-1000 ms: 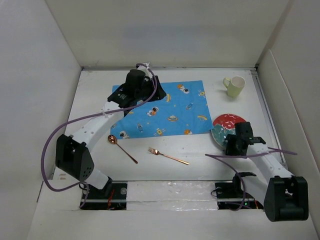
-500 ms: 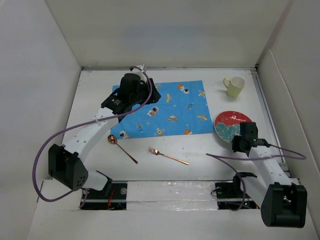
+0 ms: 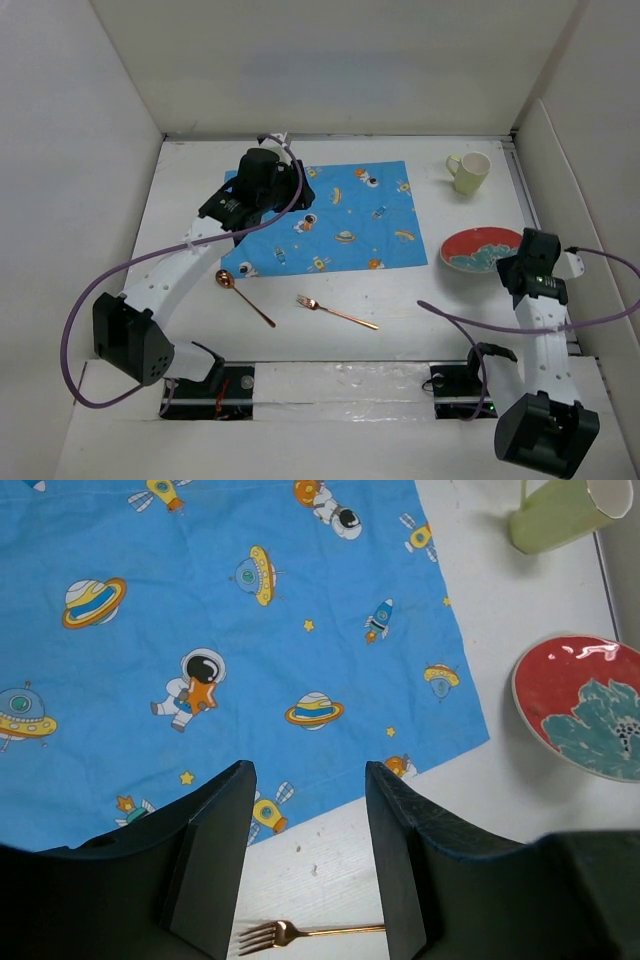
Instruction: Set the dinner table for one person
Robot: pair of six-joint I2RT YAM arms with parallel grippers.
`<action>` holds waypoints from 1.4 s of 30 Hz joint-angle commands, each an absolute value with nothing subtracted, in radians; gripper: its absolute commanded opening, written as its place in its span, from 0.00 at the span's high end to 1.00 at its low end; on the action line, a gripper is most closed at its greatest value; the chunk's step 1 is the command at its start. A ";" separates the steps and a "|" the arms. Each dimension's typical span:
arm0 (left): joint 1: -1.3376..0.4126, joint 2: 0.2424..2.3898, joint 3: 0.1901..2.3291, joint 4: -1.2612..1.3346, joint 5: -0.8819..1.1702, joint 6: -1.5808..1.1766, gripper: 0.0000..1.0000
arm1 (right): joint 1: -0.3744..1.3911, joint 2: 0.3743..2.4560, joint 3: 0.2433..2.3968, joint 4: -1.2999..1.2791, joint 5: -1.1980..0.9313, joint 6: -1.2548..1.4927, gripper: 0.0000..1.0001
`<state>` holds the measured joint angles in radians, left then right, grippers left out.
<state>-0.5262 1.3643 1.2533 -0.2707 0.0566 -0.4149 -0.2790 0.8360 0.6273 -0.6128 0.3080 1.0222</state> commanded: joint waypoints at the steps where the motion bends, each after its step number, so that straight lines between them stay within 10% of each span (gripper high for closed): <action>1: -0.525 1.344 1.310 -0.284 0.022 -0.385 0.55 | -0.307 0.785 0.716 -0.500 0.159 0.809 1.00; 19: -0.514 1.370 1.370 -0.331 -0.078 -0.364 0.55 | -0.173 0.721 0.894 -0.276 -0.292 0.761 1.00; 42: -0.485 1.207 1.241 -0.429 -0.232 -0.425 0.55 | 0.287 1.792 1.331 0.422 -0.572 0.936 1.00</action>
<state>-0.4889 1.2617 1.2636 -0.4229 -0.1833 -0.3954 0.2672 1.8168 1.2224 0.1928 -0.4835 0.8753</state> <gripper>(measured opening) 0.454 0.131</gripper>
